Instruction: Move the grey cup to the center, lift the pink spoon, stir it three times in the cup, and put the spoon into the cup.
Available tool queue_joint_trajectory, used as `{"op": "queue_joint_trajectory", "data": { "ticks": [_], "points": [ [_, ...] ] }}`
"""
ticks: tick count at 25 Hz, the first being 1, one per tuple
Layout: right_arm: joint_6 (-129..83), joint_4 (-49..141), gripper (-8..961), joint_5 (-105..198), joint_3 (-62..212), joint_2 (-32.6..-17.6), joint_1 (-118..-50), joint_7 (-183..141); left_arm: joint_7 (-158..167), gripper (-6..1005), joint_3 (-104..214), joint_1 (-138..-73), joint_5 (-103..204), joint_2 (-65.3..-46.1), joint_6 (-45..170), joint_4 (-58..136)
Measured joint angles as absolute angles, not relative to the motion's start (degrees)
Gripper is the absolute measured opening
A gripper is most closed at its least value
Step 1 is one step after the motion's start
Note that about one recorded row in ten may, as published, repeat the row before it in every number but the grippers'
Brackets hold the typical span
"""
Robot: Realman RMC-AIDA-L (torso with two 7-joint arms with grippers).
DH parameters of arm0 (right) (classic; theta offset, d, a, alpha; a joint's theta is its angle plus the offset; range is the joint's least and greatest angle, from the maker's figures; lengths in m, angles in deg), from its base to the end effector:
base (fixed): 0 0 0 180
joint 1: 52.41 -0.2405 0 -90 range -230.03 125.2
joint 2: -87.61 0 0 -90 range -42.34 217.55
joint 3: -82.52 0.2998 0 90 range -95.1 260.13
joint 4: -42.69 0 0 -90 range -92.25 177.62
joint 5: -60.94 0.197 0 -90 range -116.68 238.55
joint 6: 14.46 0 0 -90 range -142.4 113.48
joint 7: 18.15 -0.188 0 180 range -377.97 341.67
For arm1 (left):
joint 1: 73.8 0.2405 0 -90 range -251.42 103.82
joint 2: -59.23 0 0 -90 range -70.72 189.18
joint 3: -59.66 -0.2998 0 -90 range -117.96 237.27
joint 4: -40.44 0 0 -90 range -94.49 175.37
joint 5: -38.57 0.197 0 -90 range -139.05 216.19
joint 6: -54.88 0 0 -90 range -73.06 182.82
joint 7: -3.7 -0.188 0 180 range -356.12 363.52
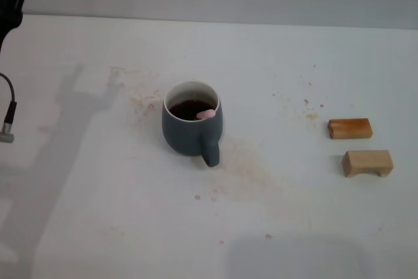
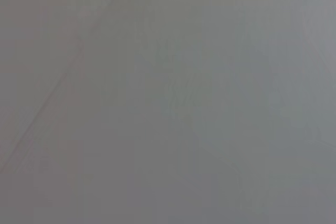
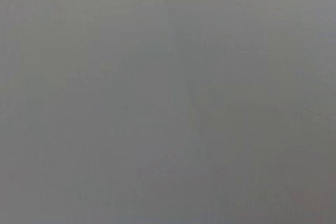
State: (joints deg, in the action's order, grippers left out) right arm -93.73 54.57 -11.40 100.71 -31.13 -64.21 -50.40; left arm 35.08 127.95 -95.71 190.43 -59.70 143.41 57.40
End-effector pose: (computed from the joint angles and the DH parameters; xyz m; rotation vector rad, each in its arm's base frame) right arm 0.4864 0.2397 0.1264 -0.8816 0.6621 0.6878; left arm -0.2742 0.3633 0.0272 -1.4241 -0.4660 -1.4045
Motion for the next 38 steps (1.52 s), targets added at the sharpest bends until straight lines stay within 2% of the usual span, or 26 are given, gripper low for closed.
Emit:
{"op": "queue_joint_trajectory", "data": {
  "ticks": [26,38],
  "points": [
    [-94.0,57.5,545,-11.3,102.2,-31.04,-63.1,-46.4,34.9,832,121.7,-94.0,190.3,-59.86,139.7,60.3],
    [-95.3,55.9,545,-11.3,101.9,-31.21,-64.2,-46.3,34.7,832,122.0,-95.9,190.3,-59.44,139.3,59.9]
  ]
}}
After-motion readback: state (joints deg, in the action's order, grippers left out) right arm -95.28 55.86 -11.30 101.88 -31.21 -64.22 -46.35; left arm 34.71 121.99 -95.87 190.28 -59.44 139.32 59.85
